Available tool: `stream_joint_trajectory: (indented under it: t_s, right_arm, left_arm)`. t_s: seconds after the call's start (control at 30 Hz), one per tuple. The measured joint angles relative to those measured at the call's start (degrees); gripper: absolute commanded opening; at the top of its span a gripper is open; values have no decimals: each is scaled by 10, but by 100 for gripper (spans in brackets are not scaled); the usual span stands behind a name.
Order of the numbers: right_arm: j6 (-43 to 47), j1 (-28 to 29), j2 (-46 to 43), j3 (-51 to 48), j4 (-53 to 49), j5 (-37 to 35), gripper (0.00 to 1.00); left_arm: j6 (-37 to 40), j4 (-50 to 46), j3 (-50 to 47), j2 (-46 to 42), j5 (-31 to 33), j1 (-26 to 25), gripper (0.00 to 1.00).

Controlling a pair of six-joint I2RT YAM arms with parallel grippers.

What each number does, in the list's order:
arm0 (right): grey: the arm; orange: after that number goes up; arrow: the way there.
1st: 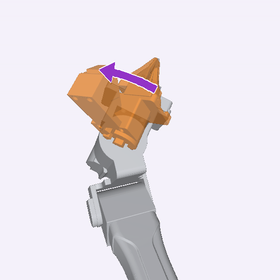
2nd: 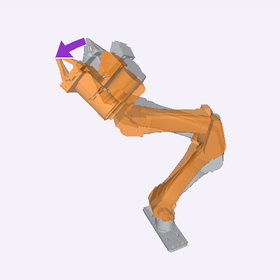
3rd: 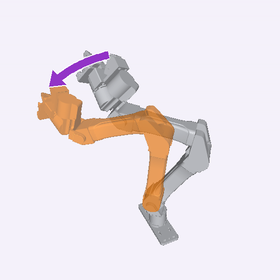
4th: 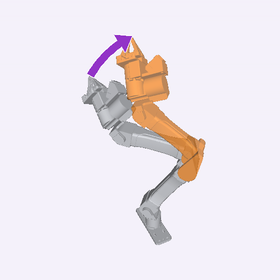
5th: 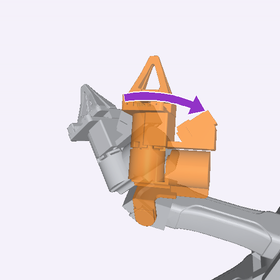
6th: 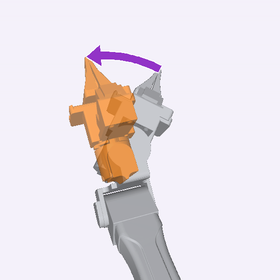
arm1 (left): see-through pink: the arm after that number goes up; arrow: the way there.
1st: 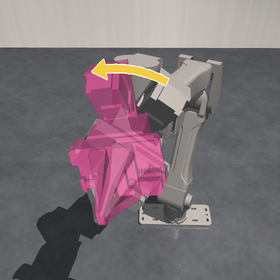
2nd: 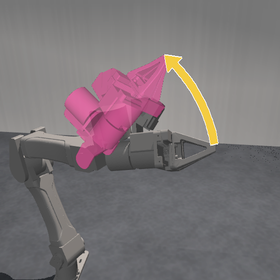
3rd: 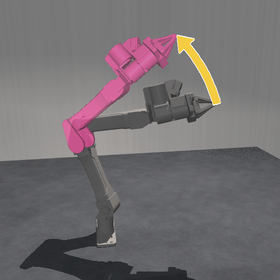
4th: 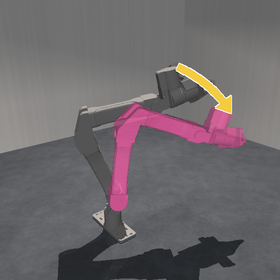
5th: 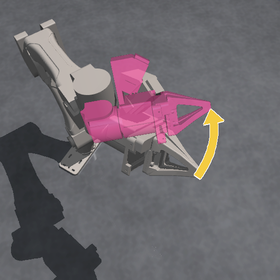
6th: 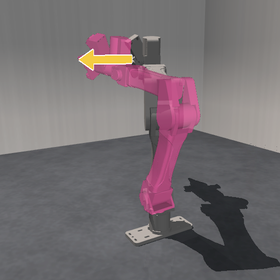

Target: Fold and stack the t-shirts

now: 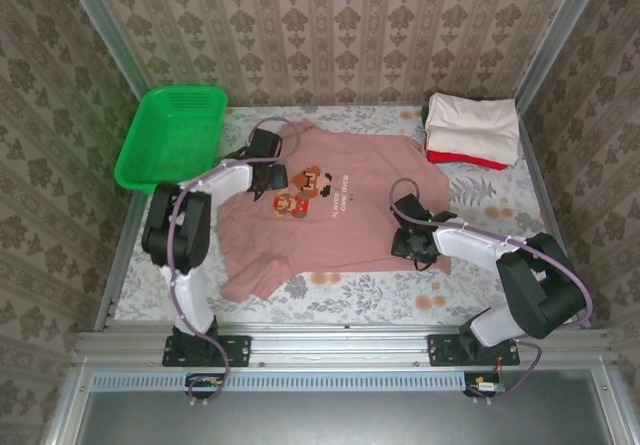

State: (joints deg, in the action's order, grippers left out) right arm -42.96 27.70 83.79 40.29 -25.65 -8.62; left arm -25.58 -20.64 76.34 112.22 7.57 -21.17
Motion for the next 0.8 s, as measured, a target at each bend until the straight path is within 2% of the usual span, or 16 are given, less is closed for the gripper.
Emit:
stream_joint_trajectory:
  t_s: [0.1, 0.27, 0.43, 0.63, 0.73, 0.8]
  right_arm:
    - [-20, 14, -16, -15, 0, -5, 55]
    - [-51, 18, -66, -43, -25, -7, 57]
    - [-66, 18, -105, -44, -76, -31, 59]
    - [-68, 20, -138, -43, -101, -35, 59]
    - [-60, 22, -124, -27, -92, -34, 61]
    - [-49, 23, -85, 6, -84, -35, 62]
  left_arm:
    - [-2, 5, -2, 34, -9, 33, 59]
    - [-12, 48, -86, -22, -29, 82, 58]
    - [-20, 31, -117, -51, -20, 97, 58]
    - [-25, 6, -122, -71, -13, 84, 61]
    - [-24, -9, -116, -93, 3, 43, 63]
    - [-22, -17, -85, -89, 6, 12, 62]
